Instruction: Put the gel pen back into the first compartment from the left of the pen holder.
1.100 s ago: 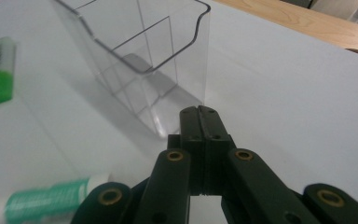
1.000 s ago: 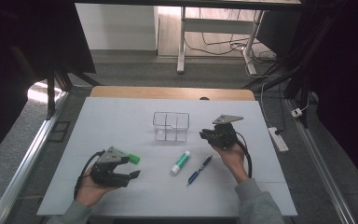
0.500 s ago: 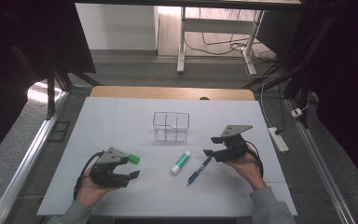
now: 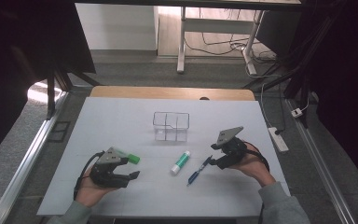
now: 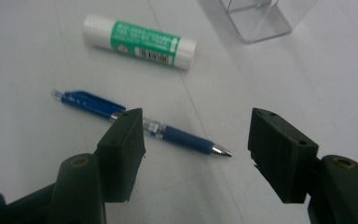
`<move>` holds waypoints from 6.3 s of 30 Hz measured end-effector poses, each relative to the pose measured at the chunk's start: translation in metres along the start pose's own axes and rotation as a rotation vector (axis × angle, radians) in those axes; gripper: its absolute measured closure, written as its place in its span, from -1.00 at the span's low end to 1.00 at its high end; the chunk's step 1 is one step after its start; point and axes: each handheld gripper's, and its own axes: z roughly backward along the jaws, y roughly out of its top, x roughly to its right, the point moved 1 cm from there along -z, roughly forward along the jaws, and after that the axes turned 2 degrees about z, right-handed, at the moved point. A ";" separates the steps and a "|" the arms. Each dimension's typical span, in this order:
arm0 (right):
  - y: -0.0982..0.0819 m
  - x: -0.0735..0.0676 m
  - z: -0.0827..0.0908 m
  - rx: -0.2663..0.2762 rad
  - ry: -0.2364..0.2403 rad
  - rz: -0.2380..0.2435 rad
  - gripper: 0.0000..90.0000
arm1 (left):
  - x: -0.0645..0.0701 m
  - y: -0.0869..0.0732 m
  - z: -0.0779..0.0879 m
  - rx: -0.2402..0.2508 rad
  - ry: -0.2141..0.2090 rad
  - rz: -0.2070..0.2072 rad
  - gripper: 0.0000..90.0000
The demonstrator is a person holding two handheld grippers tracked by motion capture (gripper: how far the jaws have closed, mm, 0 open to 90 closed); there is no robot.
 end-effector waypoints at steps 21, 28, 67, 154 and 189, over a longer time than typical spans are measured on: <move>0.021 -0.005 -0.042 -0.319 0.104 0.307 -0.11 | -0.002 -0.004 -0.002 -0.007 0.001 0.015 -0.33; 0.026 -0.007 -0.057 -0.390 0.160 0.386 0.18 | -0.002 -0.005 -0.002 -0.009 0.000 0.015 -0.33; 0.011 -0.014 -0.004 -0.084 0.090 0.249 0.77 | 0.000 -0.005 -0.009 -0.034 0.003 0.004 -0.33; 0.063 -0.052 -0.044 -0.061 0.327 -0.192 0.77 | 0.067 0.063 -0.051 -0.022 0.089 -0.468 -0.29; 0.066 -0.039 -0.029 0.042 0.460 -0.353 0.68 | 0.074 0.053 -0.072 -0.217 0.089 -0.652 0.71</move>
